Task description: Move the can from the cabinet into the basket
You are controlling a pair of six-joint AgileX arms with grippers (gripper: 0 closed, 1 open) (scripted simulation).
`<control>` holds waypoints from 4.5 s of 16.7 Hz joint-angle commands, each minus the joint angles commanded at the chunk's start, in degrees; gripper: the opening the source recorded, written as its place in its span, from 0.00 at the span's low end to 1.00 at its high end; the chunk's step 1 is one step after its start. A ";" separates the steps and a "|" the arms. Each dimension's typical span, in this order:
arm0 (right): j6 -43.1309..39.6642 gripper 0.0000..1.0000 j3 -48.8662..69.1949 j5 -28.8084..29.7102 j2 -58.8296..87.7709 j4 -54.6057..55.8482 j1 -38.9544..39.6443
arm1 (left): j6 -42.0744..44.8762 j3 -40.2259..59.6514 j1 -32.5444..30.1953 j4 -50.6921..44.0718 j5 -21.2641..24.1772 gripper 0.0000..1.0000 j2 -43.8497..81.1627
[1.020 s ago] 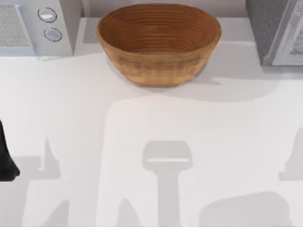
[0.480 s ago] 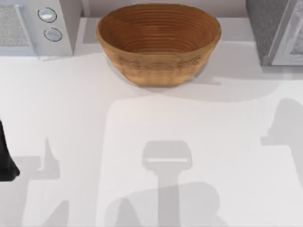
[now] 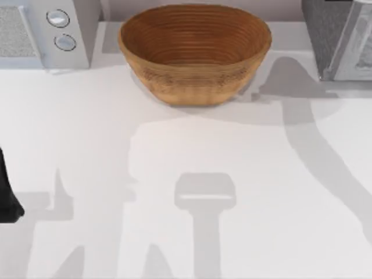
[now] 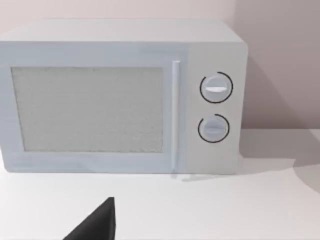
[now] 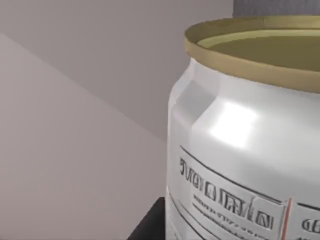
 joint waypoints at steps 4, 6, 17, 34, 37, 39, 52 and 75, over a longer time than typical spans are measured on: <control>0.19 0.00 15.84 7.53 23.07 5.74 7.17 | 0.00 0.00 0.00 0.00 0.00 1.00 0.00; 0.31 0.00 22.40 10.58 32.56 8.16 10.15 | 0.00 0.00 0.00 0.00 0.00 1.00 0.00; 0.72 0.00 33.28 15.54 48.35 12.34 15.13 | 0.00 0.00 0.00 0.00 0.00 1.00 0.00; 0.50 0.53 38.75 14.03 52.67 12.12 13.61 | 0.00 0.00 0.00 0.00 0.00 1.00 0.00; 0.50 0.75 38.75 14.03 52.67 12.12 13.61 | 0.00 0.00 0.00 0.00 0.00 1.00 0.00; 0.50 0.90 38.75 14.03 52.67 12.12 13.61 | 0.00 0.00 0.00 0.00 0.00 1.00 0.00; 0.50 1.00 38.75 14.03 52.67 12.12 13.61 | 0.00 0.00 0.00 0.00 0.00 1.00 0.00; 0.42 1.00 36.26 12.72 49.18 11.25 12.58 | 0.00 0.00 0.00 0.00 0.00 1.00 0.00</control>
